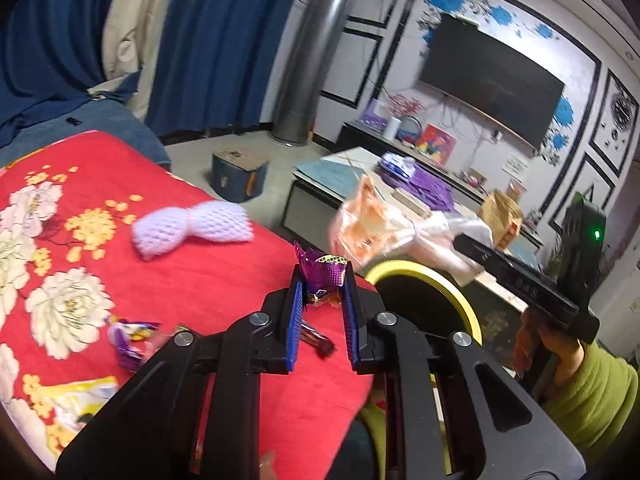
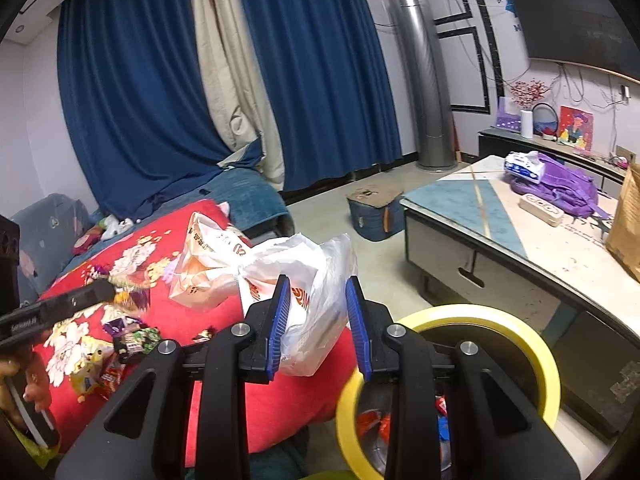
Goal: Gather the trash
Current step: 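Carry the purple wrapper and white bag with both tools over the yellow bin, then open both tools to drop the wrapper and white bag into the bin, then move both tools back over the snack packets on the bed, then grasp the yellow-white chip bag with the left tool while the right tool grasps the black snack packet, then carry the chip bag and black packet with both tools over the yellow bin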
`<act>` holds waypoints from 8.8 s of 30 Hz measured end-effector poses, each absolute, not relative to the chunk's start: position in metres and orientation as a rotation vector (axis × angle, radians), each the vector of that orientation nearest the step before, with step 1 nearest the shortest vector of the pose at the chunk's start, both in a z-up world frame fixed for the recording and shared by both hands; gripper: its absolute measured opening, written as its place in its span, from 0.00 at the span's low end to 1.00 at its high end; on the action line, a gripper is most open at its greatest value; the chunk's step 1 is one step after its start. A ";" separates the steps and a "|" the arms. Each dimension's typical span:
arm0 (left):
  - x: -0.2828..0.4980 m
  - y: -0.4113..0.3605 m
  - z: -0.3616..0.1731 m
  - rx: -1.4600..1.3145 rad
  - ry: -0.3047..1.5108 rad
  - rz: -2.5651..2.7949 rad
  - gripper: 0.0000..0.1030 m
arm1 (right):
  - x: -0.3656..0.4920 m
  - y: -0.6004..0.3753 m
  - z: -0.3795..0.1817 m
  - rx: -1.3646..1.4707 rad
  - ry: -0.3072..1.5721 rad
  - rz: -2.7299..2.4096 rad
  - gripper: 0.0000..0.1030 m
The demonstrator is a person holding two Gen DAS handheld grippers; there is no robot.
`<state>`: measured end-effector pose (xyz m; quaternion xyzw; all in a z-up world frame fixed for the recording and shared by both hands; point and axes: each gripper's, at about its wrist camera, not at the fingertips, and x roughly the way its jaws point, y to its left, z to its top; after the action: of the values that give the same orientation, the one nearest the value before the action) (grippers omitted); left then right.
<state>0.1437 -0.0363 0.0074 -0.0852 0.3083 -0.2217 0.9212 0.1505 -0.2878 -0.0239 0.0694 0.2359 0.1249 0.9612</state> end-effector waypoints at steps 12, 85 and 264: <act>0.140 -0.087 -0.011 -0.113 0.673 -0.561 0.12 | 0.145 -0.323 -0.031 0.170 0.482 0.169 0.27; 0.194 -0.214 -0.104 -0.058 0.877 -0.684 0.90 | 0.145 -0.438 -0.115 0.315 0.645 -0.196 0.60; 0.115 0.032 0.007 -0.214 0.585 -0.183 0.23 | 0.136 -0.136 -0.039 -0.061 0.590 0.745 0.17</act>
<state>0.1153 0.0320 0.0070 -0.1050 0.2876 -0.0898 0.9477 0.1357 -0.1361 -0.0387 -0.0294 0.2837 0.3588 0.8888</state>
